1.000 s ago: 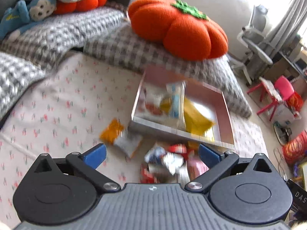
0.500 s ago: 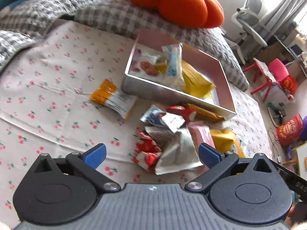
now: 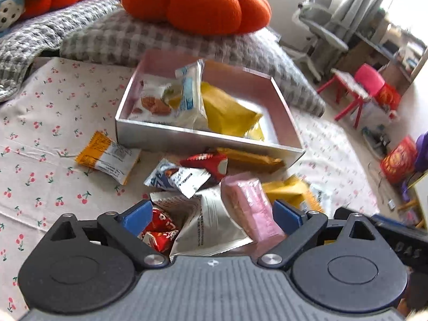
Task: Organize snacks
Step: 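Withdraw both tools from the box back to the snack pile, then grasp a white snack packet with the left tool while the right tool grasps a yellow waffle sandwich pack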
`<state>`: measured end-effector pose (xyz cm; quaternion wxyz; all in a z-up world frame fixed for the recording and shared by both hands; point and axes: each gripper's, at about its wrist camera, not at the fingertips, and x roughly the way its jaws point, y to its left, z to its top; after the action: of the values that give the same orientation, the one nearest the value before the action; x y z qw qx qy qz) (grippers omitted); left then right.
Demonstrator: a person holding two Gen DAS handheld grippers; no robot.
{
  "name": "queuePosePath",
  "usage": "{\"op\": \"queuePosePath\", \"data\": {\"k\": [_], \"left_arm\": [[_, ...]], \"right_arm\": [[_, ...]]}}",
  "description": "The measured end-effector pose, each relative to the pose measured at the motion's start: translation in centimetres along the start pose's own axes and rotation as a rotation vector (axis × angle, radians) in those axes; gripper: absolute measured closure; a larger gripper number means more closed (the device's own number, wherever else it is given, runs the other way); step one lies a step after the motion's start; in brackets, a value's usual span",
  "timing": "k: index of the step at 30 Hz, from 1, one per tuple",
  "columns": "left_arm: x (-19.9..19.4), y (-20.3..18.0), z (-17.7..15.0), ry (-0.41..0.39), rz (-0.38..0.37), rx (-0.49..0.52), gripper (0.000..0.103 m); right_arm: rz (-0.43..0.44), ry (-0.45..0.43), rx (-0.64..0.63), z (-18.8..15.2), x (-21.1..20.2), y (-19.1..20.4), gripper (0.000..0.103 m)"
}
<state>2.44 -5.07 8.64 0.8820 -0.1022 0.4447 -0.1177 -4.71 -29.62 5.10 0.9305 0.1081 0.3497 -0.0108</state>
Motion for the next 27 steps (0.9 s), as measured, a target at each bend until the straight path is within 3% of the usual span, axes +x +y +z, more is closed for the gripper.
{"op": "queuePosePath", "data": {"k": [7, 10, 13, 16, 18, 19, 22, 24, 27], "left_arm": [[1.4, -0.4, -0.2, 0.006, 0.080, 0.058, 0.005], [2.2, -0.7, -0.6, 0.045, 0.137, 0.097, 0.005], [2.5, -0.1, -0.7, 0.058, 0.130, 0.089, 0.001], [2.3, 0.8, -0.4, 0.056, 0.123, 0.048, 0.007], [2.5, 1.4, -0.2, 0.054, 0.147, 0.037, 0.016], [2.6, 1.6, -0.1, 0.056, 0.148, 0.033, 0.015], [2.7, 2.2, 0.2, 0.043, 0.142, 0.033, 0.020], [2.2, 2.1, 0.1, 0.035, 0.135, 0.046, 0.028], [1.3, 2.2, 0.2, 0.020, 0.115, 0.059, 0.038]], "right_arm": [[-0.009, 0.029, -0.009, 0.1, 1.5, 0.2, 0.020], [-0.004, 0.039, -0.025, 0.2, 2.2, 0.5, 0.021], [-0.013, 0.056, -0.047, 0.1, 3.0, 0.9, 0.021], [-0.014, 0.073, -0.061, -0.1, 3.6, 1.1, 0.021], [-0.019, 0.077, -0.075, -0.2, 4.1, 1.4, 0.021], [-0.022, 0.081, -0.088, -0.3, 4.4, 1.6, 0.021], [-0.024, 0.109, -0.109, -0.6, 5.3, 2.1, 0.032], [-0.014, 0.136, -0.112, -0.8, 5.8, 2.4, 0.048], [-0.012, 0.171, -0.113, -1.1, 6.2, 2.8, 0.058]]}}
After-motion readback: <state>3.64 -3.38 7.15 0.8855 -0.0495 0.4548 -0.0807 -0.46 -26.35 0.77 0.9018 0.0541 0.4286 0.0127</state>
